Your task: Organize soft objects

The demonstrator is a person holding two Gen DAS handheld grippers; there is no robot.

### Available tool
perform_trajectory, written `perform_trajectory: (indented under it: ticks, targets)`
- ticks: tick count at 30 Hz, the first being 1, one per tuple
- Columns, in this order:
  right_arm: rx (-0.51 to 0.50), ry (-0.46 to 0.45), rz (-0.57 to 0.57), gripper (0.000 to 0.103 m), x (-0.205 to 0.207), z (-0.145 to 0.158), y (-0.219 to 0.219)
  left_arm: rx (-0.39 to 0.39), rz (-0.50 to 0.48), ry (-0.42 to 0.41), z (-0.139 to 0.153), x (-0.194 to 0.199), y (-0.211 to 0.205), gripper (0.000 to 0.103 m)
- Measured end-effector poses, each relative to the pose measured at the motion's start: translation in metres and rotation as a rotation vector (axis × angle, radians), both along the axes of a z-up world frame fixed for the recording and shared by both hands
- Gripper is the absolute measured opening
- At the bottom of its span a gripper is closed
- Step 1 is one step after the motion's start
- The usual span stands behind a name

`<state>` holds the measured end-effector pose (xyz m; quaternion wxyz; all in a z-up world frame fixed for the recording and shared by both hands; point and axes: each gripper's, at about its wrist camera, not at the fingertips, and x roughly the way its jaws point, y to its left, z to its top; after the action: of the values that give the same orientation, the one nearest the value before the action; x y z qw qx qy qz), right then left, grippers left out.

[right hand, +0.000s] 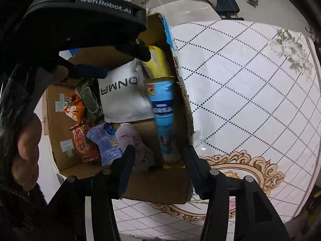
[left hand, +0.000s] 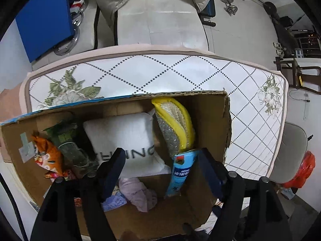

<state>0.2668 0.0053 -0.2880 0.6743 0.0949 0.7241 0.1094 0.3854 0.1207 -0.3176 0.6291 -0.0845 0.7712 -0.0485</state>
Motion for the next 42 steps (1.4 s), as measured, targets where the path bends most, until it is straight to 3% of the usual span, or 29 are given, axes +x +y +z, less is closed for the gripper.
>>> perform_trajectory:
  ticks: [5, 8, 10, 14, 29, 37, 42]
  targets:
    - [-0.042, -0.026, 0.021, 0.061, -0.001, 0.012, 0.0, 0.032, -0.003, -0.056, 0.019, -0.012, 0.009, 0.074]
    - [-0.075, -0.053, 0.034, 0.083, -0.004, 0.018, 0.001, 0.059, -0.004, -0.112, 0.033, -0.026, 0.017, 0.076]
    - [-0.08, -0.075, 0.042, 0.089, -0.007, 0.024, 0.003, 0.094, -0.004, -0.165, 0.045, -0.041, 0.026, 0.093]
    - [-0.119, -0.118, 0.089, 0.103, -0.016, 0.032, 0.01, 0.193, 0.01, -0.264, 0.065, -0.075, 0.046, 0.1]
    - [-0.184, -0.223, 0.138, 0.103, -0.056, 0.053, 0.024, 0.277, 0.132, -0.383, 0.091, -0.181, 0.088, 0.103]
    - [-0.207, -0.238, 0.134, 0.103, -0.06, 0.054, 0.024, 0.278, 0.147, -0.399, 0.095, -0.199, 0.087, 0.103]
    - [-0.212, -0.283, 0.127, 0.103, -0.067, 0.075, 0.021, 0.284, 0.148, -0.46, 0.124, -0.211, 0.08, 0.103]
